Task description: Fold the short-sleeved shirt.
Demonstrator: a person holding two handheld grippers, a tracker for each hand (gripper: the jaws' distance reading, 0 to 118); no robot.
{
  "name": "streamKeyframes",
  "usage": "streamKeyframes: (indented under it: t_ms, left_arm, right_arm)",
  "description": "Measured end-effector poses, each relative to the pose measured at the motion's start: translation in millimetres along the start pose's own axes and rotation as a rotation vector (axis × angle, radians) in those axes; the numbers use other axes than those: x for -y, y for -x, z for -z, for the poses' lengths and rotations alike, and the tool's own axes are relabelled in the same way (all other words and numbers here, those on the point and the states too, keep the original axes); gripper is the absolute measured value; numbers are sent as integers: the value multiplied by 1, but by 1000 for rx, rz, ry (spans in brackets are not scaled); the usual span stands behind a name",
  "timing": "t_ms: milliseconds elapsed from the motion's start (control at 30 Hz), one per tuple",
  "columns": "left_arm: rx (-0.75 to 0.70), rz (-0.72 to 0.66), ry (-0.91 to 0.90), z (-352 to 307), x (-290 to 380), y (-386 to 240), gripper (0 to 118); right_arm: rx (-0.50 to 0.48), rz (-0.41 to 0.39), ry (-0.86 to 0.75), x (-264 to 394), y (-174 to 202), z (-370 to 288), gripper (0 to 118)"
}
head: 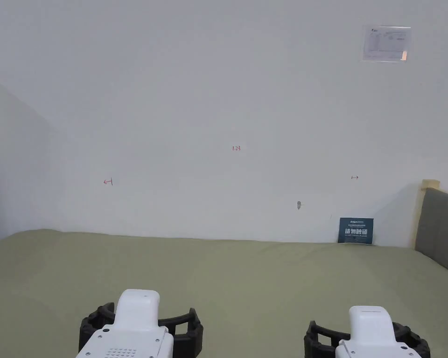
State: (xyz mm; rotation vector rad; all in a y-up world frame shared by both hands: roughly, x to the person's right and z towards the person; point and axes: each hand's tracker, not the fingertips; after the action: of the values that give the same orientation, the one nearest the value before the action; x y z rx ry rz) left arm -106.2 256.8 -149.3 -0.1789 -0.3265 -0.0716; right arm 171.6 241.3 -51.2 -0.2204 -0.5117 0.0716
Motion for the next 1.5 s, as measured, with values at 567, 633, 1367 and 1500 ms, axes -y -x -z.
streamKeyframes:
  t_ms: [567,633,1367,1500]
  left_arm:
    - [-47,-37,30,4,7,22,118]
    - [-43,-50,31,6,6,24,118]
    - [-48,-107,59,22,13,33,118]
    - [-60,-91,63,22,13,33,118]
  right_arm:
    - [-68,91,-41,7,-5,2,118]
    - [-67,91,-41,6,-7,4,118]
    - [-91,93,-8,15,-4,18,118]
    - [-87,106,22,17,-3,22,118]
